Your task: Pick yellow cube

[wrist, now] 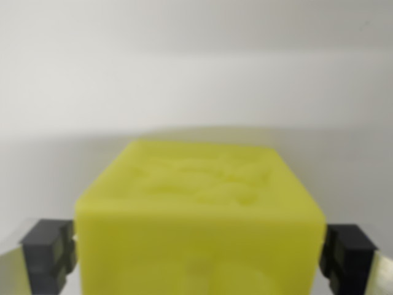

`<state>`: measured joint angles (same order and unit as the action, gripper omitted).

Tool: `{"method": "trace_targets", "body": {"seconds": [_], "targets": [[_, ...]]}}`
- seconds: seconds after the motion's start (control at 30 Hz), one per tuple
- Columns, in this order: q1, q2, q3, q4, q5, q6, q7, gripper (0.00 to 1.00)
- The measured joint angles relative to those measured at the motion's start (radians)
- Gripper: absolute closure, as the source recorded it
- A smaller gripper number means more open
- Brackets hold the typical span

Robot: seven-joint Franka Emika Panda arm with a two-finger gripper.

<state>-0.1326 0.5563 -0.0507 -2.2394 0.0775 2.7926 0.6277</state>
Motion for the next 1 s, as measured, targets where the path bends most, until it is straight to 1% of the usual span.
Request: {"method": "trace_targets", "body": {"seconds": [0.07, 0.1, 0.3, 1.0], "targets": [[0.0, 0.0, 0.0, 0.0, 0.0, 0.0, 0.0, 0.0], [0.0, 0.0, 0.0, 0.0, 0.0, 0.0, 0.0, 1.0], [0.0, -0.014, -0.001, -0.004, -0.001, -0.009, 0.001, 1.0], [-0.005, -0.148, -0.001, -0.036, -0.03, -0.111, 0.023, 1.0]]}}
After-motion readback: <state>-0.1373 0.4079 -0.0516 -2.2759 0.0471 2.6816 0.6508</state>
